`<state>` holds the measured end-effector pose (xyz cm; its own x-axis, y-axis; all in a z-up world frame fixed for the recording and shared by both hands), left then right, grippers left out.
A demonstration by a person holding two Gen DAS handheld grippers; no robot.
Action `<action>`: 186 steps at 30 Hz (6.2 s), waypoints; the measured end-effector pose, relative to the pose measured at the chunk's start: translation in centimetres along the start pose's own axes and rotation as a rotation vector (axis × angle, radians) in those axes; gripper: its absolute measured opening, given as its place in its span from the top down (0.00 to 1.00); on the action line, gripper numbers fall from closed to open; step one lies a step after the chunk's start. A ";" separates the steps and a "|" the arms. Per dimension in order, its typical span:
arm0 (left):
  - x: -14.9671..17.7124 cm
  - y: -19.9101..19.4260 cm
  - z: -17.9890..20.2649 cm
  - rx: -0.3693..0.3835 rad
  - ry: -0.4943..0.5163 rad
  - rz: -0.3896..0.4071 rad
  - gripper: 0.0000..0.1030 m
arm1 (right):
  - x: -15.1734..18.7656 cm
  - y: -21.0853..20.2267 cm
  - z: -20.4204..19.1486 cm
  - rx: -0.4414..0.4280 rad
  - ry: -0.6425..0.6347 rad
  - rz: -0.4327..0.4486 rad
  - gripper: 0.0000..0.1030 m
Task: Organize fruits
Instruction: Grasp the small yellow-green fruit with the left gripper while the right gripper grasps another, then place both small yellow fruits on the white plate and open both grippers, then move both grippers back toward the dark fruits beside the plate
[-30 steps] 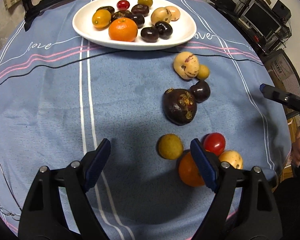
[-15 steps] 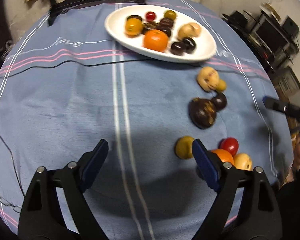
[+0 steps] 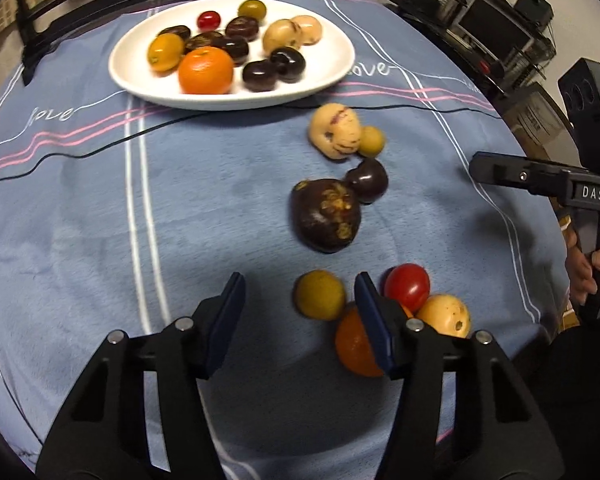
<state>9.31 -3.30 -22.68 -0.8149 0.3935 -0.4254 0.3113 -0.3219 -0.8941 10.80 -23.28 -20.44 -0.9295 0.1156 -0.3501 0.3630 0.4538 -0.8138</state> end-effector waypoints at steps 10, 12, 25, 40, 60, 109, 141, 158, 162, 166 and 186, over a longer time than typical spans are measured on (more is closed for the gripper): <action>-0.2 0.6 0.3 0.084 -0.019 -0.018 0.73 | -0.3 0.4 -0.3 0.013 -0.022 0.008 0.32; 0.2 0.4 0.2 0.089 -0.029 -0.020 0.74 | -0.9 0.8 -1.3 0.021 -0.064 0.014 0.32; 1.1 -0.3 -0.2 0.055 -0.062 0.004 0.74 | -3.6 6.8 -4.6 0.072 -0.267 -0.031 0.57; 1.6 0.0 -0.2 0.075 -0.067 -0.027 0.68 | -3.2 7.6 -5.2 -0.012 -0.210 -0.070 0.72; 0.4 -1.6 -2.5 0.017 -0.096 0.021 0.74 | -4.3 3.3 -1.9 -0.022 -0.074 0.024 0.73; -3.8 -2.9 -5.3 -0.063 -0.118 0.096 0.32 | -3.4 1.3 0.0 -0.041 0.089 0.034 0.38; -2.7 0.2 -0.3 -0.155 0.056 -0.008 0.18 | -0.2 -0.3 -0.3 0.016 0.054 0.026 0.25; -3.1 1.1 -1.1 -0.165 0.033 -0.015 0.14 | 0.0 -0.2 -0.3 0.037 0.046 0.007 0.25; -2.8 0.8 -2.2 -0.182 -0.004 -0.008 0.12 | 0.0 -0.1 -0.3 0.038 0.045 0.005 0.25; -2.1 0.2 -4.3 -0.197 -0.093 -0.006 0.12 | 0.0 0.0 -0.3 0.035 0.044 0.005 0.25; -3.5 1.7 -3.2 -0.251 0.010 -0.012 0.09 | 0.0 0.2 0.1 0.041 0.062 -0.002 0.25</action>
<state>14.26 -2.45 -23.18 -0.8150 0.4049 -0.4145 0.4141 -0.0934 -0.9054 10.90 -23.27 -20.61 -0.9320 0.1698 -0.3203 0.3625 0.4175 -0.8333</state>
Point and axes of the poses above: each gripper's, at about its wrist camera, not at the fingertips, and y roughly the way its jaws point, z to its right, x to its underside, the point moved 6 cm from there along y, roughly the way its jaws point, and after that the axes turned 10 degrees about y, right-handed, at the moved point
